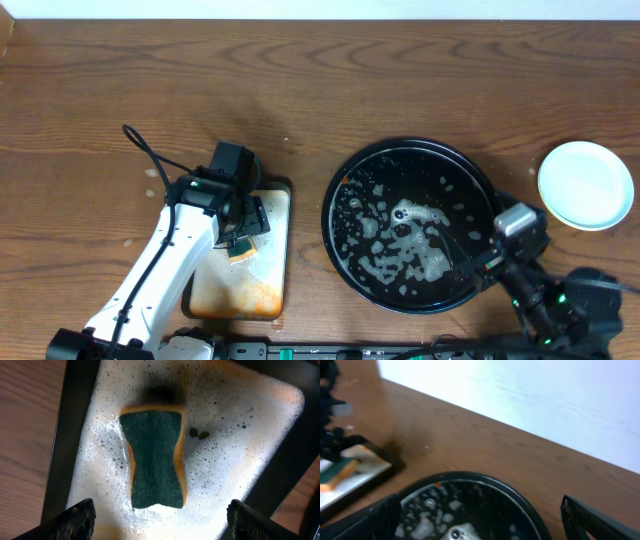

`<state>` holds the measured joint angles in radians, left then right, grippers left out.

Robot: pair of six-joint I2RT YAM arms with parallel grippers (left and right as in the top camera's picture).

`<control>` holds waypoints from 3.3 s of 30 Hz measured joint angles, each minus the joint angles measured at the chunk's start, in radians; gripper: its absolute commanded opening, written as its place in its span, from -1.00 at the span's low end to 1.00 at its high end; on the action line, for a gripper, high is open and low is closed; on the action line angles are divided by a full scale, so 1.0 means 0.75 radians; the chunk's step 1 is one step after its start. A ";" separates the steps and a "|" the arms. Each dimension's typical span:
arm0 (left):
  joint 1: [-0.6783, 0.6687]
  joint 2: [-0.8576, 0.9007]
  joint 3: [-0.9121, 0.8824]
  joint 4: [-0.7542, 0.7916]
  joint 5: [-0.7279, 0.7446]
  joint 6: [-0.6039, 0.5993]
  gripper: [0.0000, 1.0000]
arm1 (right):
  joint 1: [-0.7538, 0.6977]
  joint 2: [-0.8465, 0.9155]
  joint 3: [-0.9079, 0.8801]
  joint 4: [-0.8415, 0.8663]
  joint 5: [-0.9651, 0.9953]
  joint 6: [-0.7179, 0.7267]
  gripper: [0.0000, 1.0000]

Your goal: Clean dirty plates on tray and stack at the side

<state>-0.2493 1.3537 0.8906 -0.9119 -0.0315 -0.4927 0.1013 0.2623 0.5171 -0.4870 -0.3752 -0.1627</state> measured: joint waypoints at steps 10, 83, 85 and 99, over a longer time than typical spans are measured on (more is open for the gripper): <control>0.000 -0.001 0.000 0.001 -0.001 0.000 0.70 | -0.086 -0.327 -0.492 0.406 0.018 -0.010 0.98; 0.280 -1.790 -1.165 1.197 -0.025 0.280 0.70 | -0.086 -0.335 -0.681 0.595 0.039 -0.010 0.98; 0.280 -1.790 -1.164 1.193 -0.025 0.280 0.70 | -0.086 -0.335 -0.681 0.595 0.039 -0.010 0.99; 0.280 -1.790 -1.164 1.190 -0.024 0.280 0.70 | -0.086 -0.335 -0.681 0.595 0.039 -0.010 0.98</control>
<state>-0.0391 0.0109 0.0174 -0.0196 -0.0498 -0.2829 0.0364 0.0113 0.0067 -0.0406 -0.3458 -0.1703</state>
